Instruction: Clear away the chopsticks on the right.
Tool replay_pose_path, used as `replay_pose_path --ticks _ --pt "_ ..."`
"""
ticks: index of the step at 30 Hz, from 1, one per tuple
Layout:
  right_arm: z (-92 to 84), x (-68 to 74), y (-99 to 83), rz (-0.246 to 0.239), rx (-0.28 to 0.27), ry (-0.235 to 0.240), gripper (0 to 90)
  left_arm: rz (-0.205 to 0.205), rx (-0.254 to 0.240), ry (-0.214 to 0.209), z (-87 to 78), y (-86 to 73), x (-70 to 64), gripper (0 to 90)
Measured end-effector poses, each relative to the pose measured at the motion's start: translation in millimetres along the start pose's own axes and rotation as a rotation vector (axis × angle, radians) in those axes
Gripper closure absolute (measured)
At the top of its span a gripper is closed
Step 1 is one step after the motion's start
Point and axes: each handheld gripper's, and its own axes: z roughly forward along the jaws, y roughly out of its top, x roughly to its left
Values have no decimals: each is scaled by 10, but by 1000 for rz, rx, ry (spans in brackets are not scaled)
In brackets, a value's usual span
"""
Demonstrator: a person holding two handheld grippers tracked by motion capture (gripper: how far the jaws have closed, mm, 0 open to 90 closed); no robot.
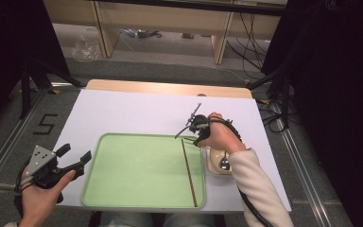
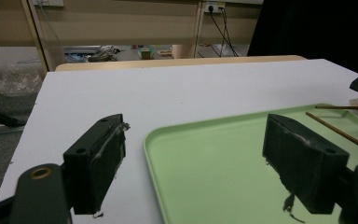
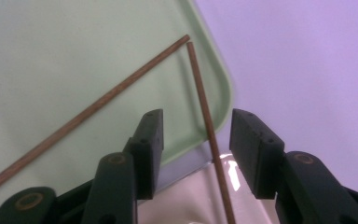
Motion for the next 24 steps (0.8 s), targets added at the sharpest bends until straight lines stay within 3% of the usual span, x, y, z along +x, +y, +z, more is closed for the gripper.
replay_pose_path --ticks 5,6,10,11,15,16,18,24 --pt "-1 -74 41 6 17 -6 562 -5 -4 -1 -4 2 -3 206" --pt "10 -109 47 -23 18 -8 566 -3 -5 0 -4 2 -1 206" --pt "24 -135 87 -35 37 2 614 -6 -4 -1 -2 1 -1 206" --pt "32 -159 95 -67 43 0 630 -8 -4 -2 -2 0 -2 206" --pt "47 -176 127 -100 71 7 658 -7 -4 -2 -2 1 -1 206" --pt "54 -198 135 -127 70 8 666 -7 -4 -2 -3 1 -2 206" --pt "57 -192 136 -107 98 11 682 -8 -4 -2 -2 1 -2 207" --pt "126 -193 134 -129 157 27 713 -6 -5 -3 -4 2 -1 207"
